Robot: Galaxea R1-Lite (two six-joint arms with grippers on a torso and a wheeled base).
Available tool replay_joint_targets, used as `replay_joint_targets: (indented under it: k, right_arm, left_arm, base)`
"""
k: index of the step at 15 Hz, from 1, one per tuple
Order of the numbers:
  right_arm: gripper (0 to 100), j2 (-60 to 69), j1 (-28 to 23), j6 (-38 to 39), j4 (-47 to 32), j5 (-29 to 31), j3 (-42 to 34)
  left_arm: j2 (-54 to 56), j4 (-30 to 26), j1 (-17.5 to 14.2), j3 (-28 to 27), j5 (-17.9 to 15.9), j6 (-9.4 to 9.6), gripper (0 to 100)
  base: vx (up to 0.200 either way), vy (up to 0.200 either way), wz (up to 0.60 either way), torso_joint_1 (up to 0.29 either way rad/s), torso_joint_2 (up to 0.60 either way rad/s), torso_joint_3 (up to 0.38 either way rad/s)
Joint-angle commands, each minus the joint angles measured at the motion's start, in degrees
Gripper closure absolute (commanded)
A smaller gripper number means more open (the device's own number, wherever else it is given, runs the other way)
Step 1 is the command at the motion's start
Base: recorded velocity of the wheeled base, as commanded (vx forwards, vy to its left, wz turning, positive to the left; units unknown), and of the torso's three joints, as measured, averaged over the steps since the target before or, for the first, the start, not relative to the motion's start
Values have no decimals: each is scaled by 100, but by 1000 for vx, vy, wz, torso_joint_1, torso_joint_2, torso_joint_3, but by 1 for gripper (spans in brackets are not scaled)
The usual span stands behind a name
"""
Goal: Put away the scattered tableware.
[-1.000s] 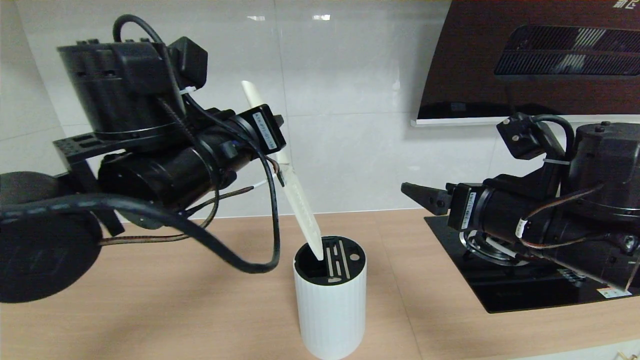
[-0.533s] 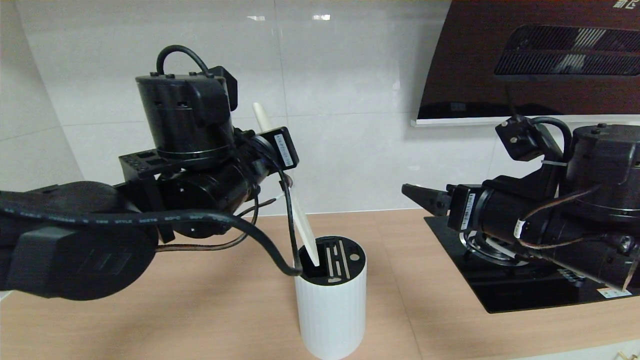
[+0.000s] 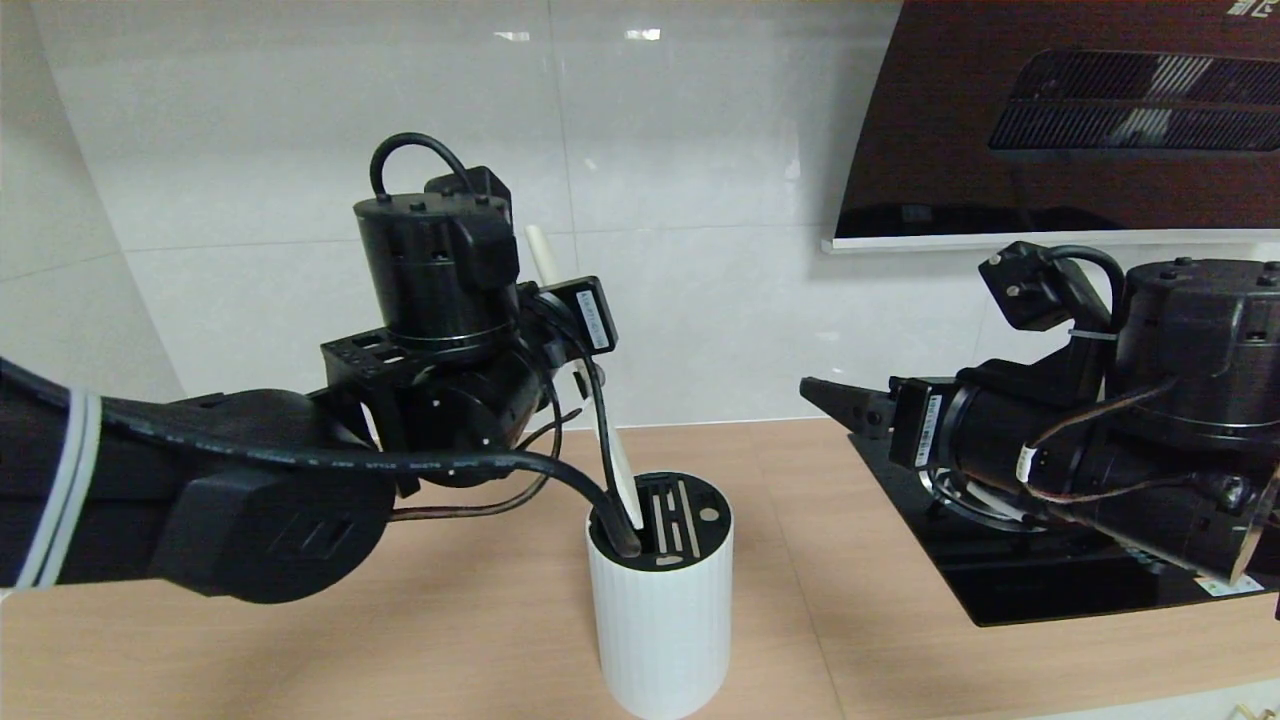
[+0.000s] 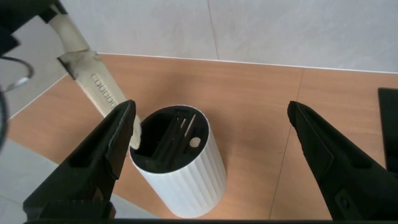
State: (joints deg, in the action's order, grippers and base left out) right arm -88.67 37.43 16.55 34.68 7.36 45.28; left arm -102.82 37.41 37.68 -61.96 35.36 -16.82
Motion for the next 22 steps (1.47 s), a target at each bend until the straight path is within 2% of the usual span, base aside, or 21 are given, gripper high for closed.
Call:
replay_joint_targets:
  k: [1, 9, 16, 20, 21, 22]
  right_arm:
    - [0, -27, 2, -30, 3, 2, -10]
    - [0, -27, 2, -56, 3, 2, -54]
    - [0, -27, 2, -56, 3, -7, -63]
    - [0, -27, 2, -56, 3, -7, -63]
    - [0, -27, 2, -56, 3, -7, -63]
    - [0, -27, 2, -56, 3, -7, -63]
  left_arm:
    - [-204, 91, 2, 53, 6, 48, 100]
    - [-503, 319, 11, 158, 14, 83, 100]
    - [-775, 416, 196, 413, 23, 48, 100]
    - [-1030, 425, 310, 492, 41, 4, 100]
    - [-1092, 425, 354, 528, 23, -119, 100]
    - [-1144, 425, 372, 528, 23, -146, 100]
  base:
    - [0, 0, 0, 0, 0, 0]
    - [0, 0, 0, 0, 0, 0]
    - [0, 0, 0, 0, 0, 0]
    - [0, 0, 0, 0, 0, 0]
    - [0, 0, 0, 0, 0, 0]
    - [0, 0, 0, 0, 0, 0]
